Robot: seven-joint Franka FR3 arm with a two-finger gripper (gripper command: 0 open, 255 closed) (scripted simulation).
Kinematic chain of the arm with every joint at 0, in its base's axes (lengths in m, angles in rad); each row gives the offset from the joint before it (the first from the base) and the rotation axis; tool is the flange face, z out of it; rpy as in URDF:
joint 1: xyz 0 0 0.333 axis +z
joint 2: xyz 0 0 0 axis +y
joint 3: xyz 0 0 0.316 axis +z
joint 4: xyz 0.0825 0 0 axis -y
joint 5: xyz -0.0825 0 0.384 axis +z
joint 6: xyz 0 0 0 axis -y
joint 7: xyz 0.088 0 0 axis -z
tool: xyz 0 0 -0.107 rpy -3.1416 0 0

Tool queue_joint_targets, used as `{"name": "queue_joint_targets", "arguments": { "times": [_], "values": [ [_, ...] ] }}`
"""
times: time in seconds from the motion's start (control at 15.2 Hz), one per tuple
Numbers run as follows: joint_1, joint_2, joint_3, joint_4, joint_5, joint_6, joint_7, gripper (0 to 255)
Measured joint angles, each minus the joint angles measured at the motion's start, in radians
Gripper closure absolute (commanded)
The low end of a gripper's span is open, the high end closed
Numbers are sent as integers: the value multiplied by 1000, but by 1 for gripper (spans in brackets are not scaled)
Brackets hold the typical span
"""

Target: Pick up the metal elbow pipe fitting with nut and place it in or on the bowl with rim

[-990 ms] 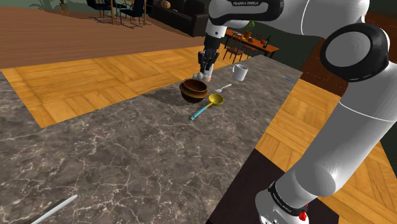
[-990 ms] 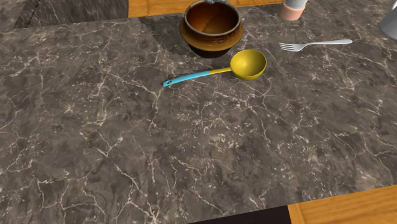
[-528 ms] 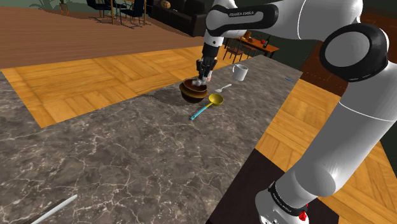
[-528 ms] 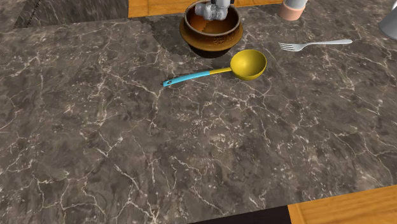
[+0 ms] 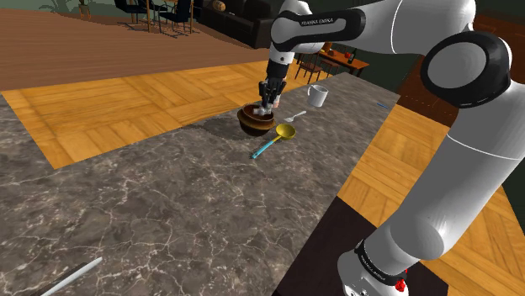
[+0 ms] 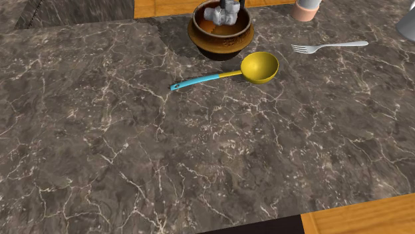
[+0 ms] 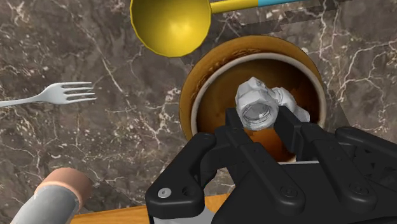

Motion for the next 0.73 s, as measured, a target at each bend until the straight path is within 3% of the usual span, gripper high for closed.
{"name": "queue_joint_targets", "arguments": {
  "times": [0.07,0.46,0.73],
  "values": [
    [0,0,0,0,0,0,0,0],
    [0,0,0,0,0,0,0,0],
    [-2,-10,-1,84,0,-93,-1,0]
  ]
}}
